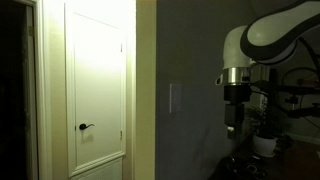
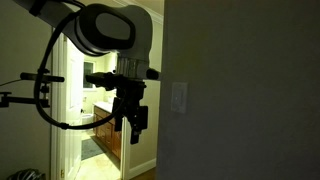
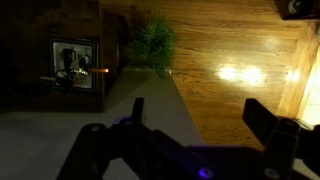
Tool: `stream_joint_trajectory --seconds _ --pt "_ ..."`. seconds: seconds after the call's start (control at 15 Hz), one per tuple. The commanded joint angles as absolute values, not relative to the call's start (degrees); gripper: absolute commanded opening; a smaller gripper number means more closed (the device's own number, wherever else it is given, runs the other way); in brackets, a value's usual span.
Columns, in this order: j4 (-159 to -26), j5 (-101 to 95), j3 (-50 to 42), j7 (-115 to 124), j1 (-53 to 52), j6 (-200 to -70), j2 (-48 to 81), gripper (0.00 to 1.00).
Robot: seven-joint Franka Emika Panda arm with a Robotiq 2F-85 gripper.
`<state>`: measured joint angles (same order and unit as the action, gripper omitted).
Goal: Turn off the light
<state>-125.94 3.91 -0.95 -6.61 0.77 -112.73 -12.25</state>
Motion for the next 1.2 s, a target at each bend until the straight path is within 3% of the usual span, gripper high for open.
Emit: stream_joint_trajectory --seconds 0.0,1.13 --pt "-126.0 3.7 -1.2 -6.5 0.5 -112.4 -12.4 1.0" --pt "-126.0 3.7 -1.2 -6.5 0.5 -112.2 -12.7 1.0"
